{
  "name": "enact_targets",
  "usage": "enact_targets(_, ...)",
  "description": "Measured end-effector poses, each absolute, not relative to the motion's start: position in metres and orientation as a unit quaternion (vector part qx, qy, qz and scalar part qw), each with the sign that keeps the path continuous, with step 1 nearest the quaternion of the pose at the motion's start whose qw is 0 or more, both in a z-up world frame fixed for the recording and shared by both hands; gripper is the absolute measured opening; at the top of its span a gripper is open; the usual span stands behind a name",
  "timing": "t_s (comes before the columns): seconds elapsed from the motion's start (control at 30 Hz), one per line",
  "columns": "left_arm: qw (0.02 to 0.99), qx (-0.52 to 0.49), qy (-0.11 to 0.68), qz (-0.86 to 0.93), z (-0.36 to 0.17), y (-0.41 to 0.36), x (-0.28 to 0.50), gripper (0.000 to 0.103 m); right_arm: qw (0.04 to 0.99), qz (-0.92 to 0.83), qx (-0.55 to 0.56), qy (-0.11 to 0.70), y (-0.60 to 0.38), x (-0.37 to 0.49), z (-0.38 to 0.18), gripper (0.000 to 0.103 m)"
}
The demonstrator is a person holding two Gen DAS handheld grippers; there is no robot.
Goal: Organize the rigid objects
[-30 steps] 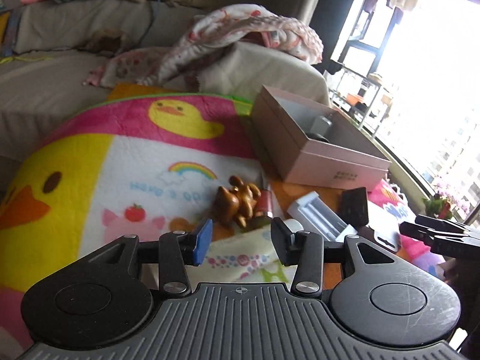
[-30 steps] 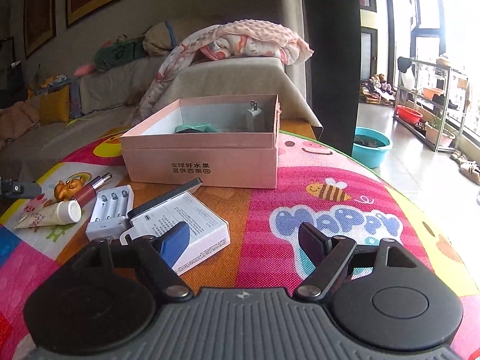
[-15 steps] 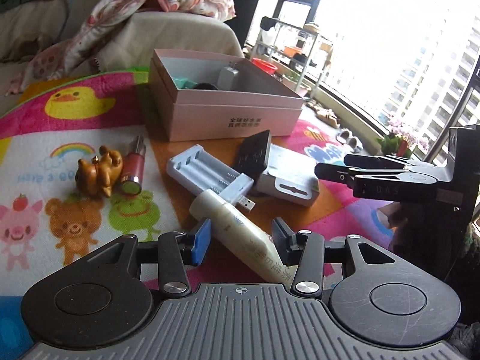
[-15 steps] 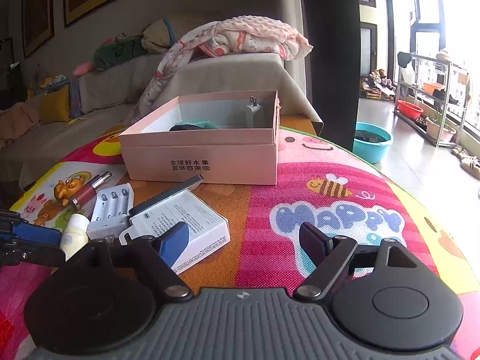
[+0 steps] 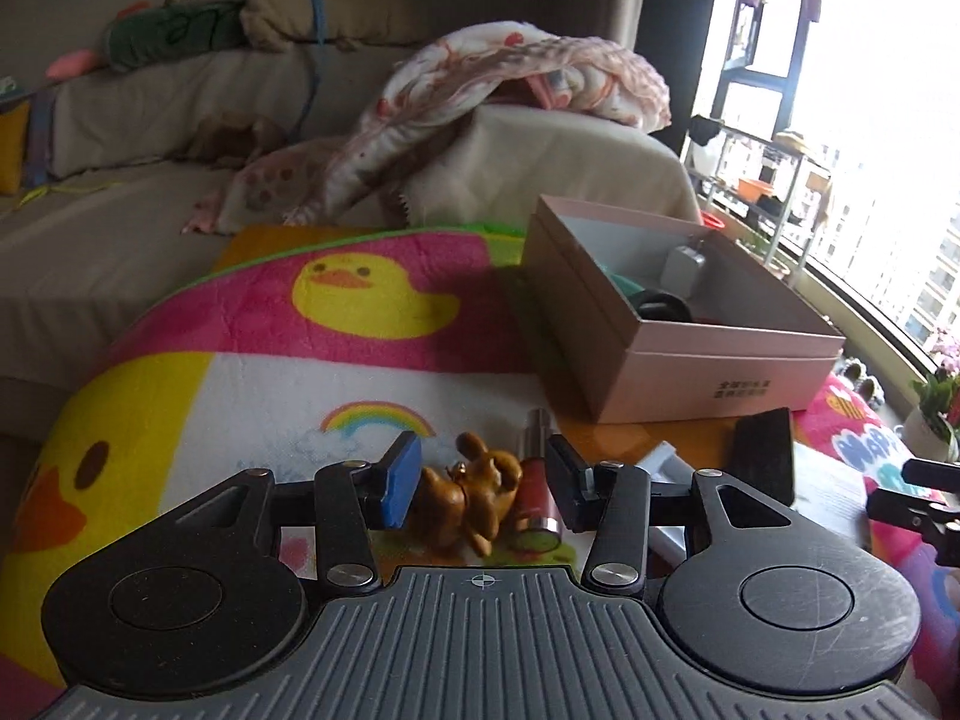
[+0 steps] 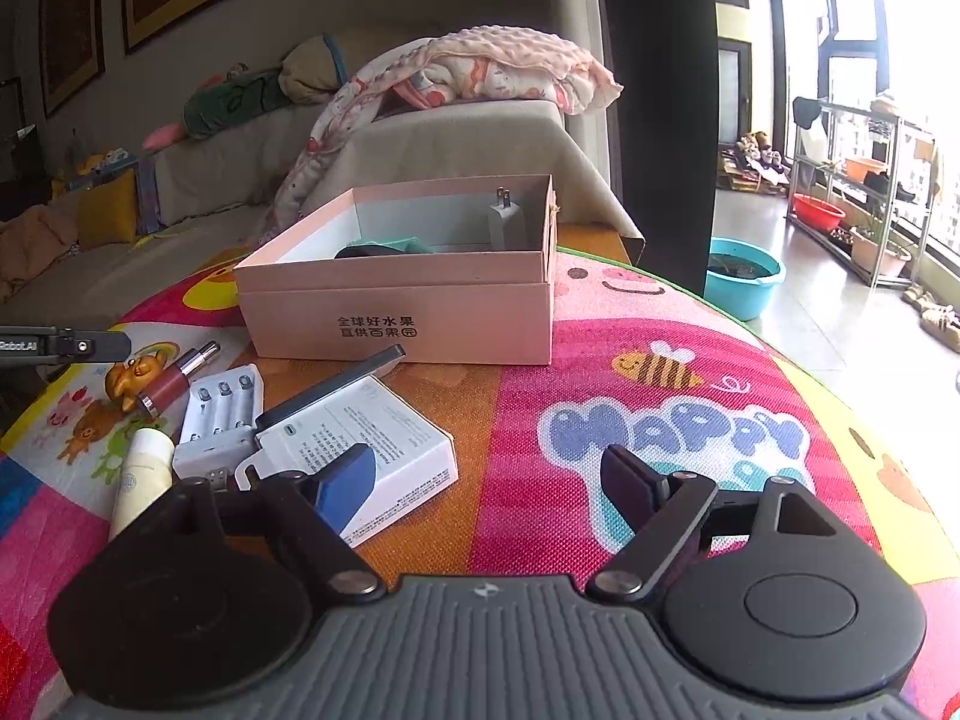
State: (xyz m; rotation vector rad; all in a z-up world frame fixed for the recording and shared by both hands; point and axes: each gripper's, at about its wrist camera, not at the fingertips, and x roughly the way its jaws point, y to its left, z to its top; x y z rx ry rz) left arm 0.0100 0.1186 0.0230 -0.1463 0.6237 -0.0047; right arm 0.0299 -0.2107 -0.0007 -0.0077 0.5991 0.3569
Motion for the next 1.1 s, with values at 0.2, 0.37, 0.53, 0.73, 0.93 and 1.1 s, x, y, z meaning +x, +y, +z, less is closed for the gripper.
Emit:
enact_targets(0.2, 0.943, -0.095, 0.314, -0.051, 0.012, 0.107, 0.019, 0.049, 0.94, 0.175, -0.003, 0.294, -0.211, 0.03, -0.001, 0.084)
enact_targets(0.37, 0.931, -0.083, 0.331, -0.13, 0.005, 0.082, 0.015, 0.054, 0.938, 0.189, -0.014, 0.292, -0.206, 0.028, 0.001, 0.084)
enact_targets(0.53, 0.927, -0.084, 0.338, -0.139, 0.008, 0.078, 0.004, 0.053, 0.918, 0.237, 0.029, 0.317, -0.191, 0.043, 0.018, 0.084)
enact_targets(0.73, 0.927, -0.085, 0.348, -0.108, 0.018, 0.087, -0.027, 0.052, 0.906, 0.224, 0.037, 0.357, -0.148, 0.096, 0.026, 0.084)
enact_targets(0.93, 0.884, -0.155, 0.403, -0.177, 0.014, 0.085, -0.048, 0.052, 0.892, 0.213, 0.013, 0.397, -0.138, 0.113, 0.011, 0.034)
enact_targets(1.1, 0.883, -0.146, 0.404, -0.189, 0.008, 0.061, -0.039, 0.053, 0.904, 0.193, -0.043, 0.38, -0.156, 0.085, 0.009, 0.027)
